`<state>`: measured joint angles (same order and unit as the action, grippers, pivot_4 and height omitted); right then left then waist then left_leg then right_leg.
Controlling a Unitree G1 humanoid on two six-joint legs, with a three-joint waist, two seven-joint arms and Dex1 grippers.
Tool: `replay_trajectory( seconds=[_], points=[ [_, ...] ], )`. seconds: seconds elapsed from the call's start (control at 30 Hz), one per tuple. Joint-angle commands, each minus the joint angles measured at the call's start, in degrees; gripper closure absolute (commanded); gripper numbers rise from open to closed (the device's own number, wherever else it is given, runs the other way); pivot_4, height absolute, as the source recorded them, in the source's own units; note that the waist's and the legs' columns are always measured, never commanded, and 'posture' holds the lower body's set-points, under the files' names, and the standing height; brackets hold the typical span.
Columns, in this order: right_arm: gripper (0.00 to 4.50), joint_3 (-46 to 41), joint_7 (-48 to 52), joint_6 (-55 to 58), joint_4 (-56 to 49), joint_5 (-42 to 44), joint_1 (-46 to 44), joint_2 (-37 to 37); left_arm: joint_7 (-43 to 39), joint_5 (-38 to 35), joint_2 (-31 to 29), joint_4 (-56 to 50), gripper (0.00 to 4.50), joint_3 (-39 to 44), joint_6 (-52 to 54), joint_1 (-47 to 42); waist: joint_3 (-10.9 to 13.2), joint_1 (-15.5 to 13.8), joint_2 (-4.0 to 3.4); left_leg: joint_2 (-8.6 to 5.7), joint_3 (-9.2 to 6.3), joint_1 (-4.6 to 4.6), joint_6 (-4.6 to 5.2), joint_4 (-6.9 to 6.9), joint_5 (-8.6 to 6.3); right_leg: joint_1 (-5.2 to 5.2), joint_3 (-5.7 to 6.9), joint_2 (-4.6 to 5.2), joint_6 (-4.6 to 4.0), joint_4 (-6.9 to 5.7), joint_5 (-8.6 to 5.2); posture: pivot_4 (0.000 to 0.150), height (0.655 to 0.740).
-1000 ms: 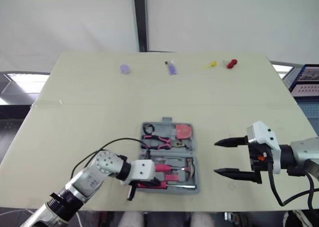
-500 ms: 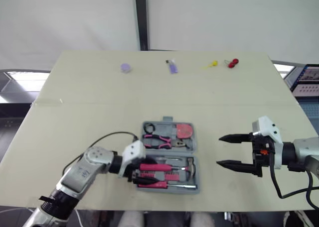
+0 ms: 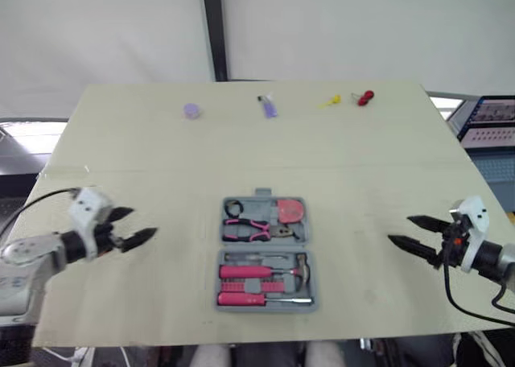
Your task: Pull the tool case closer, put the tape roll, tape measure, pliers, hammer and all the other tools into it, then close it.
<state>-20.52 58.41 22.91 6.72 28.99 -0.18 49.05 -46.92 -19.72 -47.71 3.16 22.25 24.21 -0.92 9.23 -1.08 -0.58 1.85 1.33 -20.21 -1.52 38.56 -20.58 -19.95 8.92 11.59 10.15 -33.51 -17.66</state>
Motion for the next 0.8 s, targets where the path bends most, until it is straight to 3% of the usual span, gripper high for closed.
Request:
replay_trajectory(
  seconds=[0.03, 0.2, 0.53, 0.63, 0.77, 0.8],
  points=[
    [0.00, -1.69, -1.11, -3.26, 1.97, -1.04, -1.44, -0.71, 0.24, 1.43, -1.14, 6.85, 0.03, 4.51, -6.58, 1.72, 0.00, -0.05, -0.01, 0.00, 0.01, 0.00, 0.00, 0.01, 0.00, -0.01, 0.00, 0.00, 0.00, 0.00, 0.00, 0.150, 0.7400],
    [0.00, -1.02, -0.65, -4.70, 4.24, -2.01, -2.61, -0.96, -0.62, 1.16, -1.17, 10.34, 0.03, 5.18, -9.46, 1.87, 0.03, -0.28, 0.02, 0.00, 0.01, -0.02, -0.01, 0.00, -0.01, -0.03, -0.01, 0.01, 0.00, -0.02, 0.00, 0.150, 0.7400],
    [0.00, 2.34, 0.25, -3.06, 1.80, -2.65, -4.94, -1.99, -1.59, 0.91, 1.87, 2.74, 0.03, -2.00, -6.07, 0.26, 0.03, 0.06, 0.01, 0.03, 0.18, -0.01, -0.03, -0.10, 0.00, -0.24, -0.05, 0.02, 0.00, -0.14, 0.00, 0.150, 0.7400],
    [0.00, 5.22, -0.72, -2.42, -1.59, -3.00, -5.86, -4.15, -0.95, 2.86, 3.88, -0.08, 0.87, -7.67, -5.33, -1.70, 0.03, -0.04, 0.01, 0.03, 0.20, -0.01, -0.03, -0.09, 0.00, -0.24, -0.08, 0.02, 0.00, -0.14, 0.00, 0.150, 0.7400],
    [1.33, 10.58, -1.47, -0.09, -6.95, -4.09, -6.08, -6.28, -0.36, 4.63, 7.35, -1.72, 2.86, -14.69, -4.02, -4.56, 0.03, -0.06, 0.00, 0.03, 0.23, -0.02, -0.03, -0.08, 0.00, -0.30, -0.12, 0.02, 0.00, -0.17, 0.00, 0.150, 0.7400],
    [1.95, 11.42, -1.52, 0.09, -7.61, -4.50, -5.98, -6.38, -0.36, 4.79, 7.85, -1.78, 3.44, -15.40, -3.86, -4.97, 0.03, -0.05, 0.00, 0.03, 0.24, -0.02, -0.03, -0.08, 0.00, -0.31, -0.12, 0.02, 0.00, -0.21, 0.00, 0.150, 0.7400]
  ],
)
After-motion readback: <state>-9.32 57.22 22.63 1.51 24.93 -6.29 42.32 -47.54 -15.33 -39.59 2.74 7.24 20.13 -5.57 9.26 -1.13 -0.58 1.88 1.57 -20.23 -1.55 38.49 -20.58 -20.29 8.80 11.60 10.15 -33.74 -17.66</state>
